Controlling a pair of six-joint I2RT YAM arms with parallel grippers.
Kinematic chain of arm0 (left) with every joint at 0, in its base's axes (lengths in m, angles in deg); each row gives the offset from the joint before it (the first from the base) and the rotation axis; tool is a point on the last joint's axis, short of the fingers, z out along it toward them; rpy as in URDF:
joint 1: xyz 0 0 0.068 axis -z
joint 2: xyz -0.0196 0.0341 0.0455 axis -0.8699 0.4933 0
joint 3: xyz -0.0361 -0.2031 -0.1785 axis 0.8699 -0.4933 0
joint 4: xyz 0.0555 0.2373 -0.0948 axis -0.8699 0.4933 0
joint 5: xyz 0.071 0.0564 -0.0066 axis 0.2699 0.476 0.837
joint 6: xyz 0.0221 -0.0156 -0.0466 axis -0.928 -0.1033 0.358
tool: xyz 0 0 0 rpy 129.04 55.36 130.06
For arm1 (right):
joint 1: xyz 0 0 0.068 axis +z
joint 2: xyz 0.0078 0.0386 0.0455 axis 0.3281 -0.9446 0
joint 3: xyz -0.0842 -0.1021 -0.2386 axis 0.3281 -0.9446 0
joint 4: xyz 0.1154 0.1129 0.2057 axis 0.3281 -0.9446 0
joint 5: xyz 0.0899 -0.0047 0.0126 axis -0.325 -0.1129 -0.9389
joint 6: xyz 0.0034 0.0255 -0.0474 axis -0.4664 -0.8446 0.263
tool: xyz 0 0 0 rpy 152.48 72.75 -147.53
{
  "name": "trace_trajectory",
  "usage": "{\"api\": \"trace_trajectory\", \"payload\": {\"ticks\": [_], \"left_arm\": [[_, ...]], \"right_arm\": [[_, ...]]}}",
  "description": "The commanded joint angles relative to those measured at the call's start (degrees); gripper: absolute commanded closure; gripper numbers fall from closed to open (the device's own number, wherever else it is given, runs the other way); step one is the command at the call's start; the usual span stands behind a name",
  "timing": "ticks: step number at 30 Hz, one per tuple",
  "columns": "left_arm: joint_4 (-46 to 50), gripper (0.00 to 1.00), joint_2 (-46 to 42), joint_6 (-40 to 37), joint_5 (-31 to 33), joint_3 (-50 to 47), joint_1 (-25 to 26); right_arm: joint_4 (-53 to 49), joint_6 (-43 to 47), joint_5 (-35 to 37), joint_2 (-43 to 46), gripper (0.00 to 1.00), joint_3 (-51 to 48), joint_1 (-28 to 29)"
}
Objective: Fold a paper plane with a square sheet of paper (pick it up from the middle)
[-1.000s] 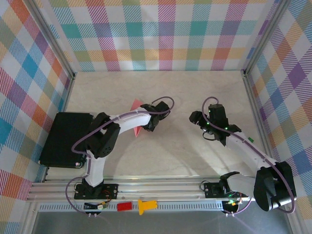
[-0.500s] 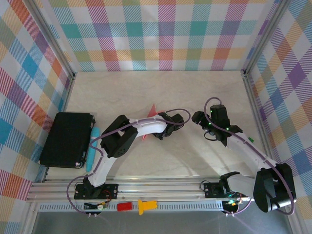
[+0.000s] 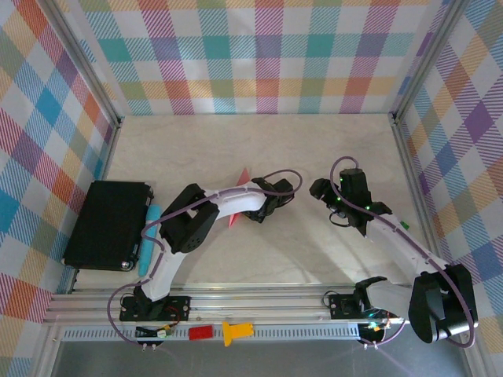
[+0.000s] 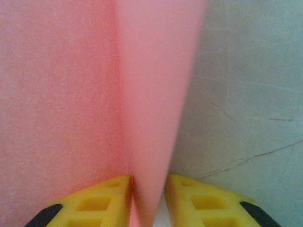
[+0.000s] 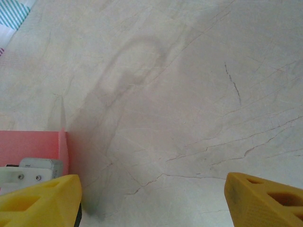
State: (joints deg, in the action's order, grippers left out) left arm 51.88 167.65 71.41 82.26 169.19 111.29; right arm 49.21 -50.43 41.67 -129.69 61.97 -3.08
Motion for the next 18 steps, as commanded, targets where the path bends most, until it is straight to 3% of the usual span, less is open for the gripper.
{"api": "trace_trajectory", "payload": {"ticks": [1, 13, 18], "left_arm": [[-3.75, 0.71, -1.39, 2.95, -10.98, -1.09, 1.10], [-4.94, 0.56, -6.94, 7.10, -17.22, -1.76, 1.09], [-4.32, 0.56, -6.62, 7.29, -17.10, -1.57, 1.09]], "right_arm": [[-0.59, -1.11, 0.11, 0.05, 0.21, -0.52, -0.56], [-0.41, -1.55, -0.02, 0.01, 0.21, -0.55, -0.78], [-0.36, -1.64, -0.11, 0.00, 0.21, -0.58, -0.74]]}}
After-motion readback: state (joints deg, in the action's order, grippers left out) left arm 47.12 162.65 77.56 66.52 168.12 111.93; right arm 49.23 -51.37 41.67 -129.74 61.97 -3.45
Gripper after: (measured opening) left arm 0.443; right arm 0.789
